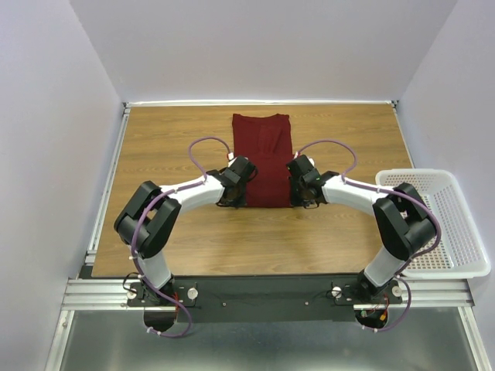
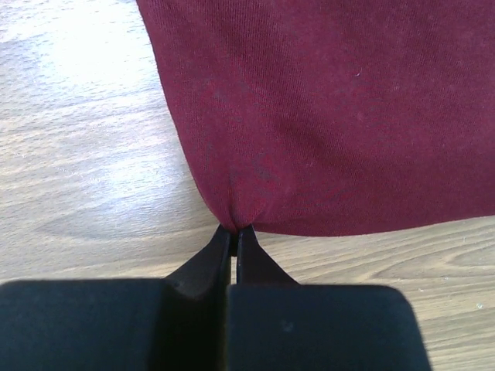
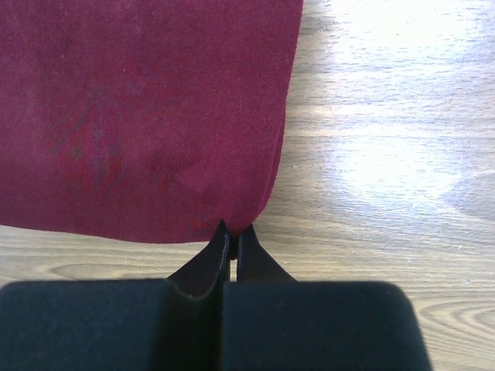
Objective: Fold and stack the t-shirts
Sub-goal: Fold the tshirt
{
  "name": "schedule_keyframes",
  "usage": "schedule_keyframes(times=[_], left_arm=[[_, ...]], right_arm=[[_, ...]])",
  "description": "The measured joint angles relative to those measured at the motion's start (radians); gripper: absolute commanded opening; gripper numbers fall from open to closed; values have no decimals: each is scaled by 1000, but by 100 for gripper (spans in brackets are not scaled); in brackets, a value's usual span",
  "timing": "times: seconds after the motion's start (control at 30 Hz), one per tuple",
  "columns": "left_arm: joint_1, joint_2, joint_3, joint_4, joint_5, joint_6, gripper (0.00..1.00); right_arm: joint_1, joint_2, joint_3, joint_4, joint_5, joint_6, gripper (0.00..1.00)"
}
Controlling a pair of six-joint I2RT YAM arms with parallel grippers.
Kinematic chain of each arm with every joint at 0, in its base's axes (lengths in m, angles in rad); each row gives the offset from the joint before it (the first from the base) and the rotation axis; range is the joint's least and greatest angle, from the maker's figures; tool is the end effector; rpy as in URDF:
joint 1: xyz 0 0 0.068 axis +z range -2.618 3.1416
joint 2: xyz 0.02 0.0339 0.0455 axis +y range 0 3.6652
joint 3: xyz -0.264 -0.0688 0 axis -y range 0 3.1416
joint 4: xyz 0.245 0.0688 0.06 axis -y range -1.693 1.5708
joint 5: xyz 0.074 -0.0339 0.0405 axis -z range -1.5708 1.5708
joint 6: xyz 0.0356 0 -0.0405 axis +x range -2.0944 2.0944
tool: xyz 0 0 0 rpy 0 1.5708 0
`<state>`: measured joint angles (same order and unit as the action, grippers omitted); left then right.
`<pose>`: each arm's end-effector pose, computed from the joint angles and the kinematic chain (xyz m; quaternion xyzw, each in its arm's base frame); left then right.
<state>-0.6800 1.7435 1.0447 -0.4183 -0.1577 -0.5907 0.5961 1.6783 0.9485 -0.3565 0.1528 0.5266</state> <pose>0.2674 -0.2091 0.1638 0.0257 0.9712 -0.0713 0.2260 0.2693 0.1762 0.1607 -0.0153 0.9680 0.0646 0.2419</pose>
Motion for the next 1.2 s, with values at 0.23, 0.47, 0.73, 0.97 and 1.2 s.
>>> schedule_keyframes(times=[0.23, 0.47, 0.73, 0.97, 1.2], left_arm=[[-55, -50, -53, -15, 2, -5, 0], [-269, -294, -204, -163, 45, -115, 0], [-607, -662, -301, -344, 214, -433, 0], [-352, -765, -231, -362, 248, -394, 0], [-106, -742, -178, -346, 269, -217, 0]], right_arm=[[24, -42, -23, -61, -6, -32, 1], [185, -230, -55, -328, -31, -2, 1], [349, -534, -31, -680, -171, 130, 1], [344, -405, 344, -833, -44, 85, 1], [274, -166, 592, -856, 27, -53, 1]])
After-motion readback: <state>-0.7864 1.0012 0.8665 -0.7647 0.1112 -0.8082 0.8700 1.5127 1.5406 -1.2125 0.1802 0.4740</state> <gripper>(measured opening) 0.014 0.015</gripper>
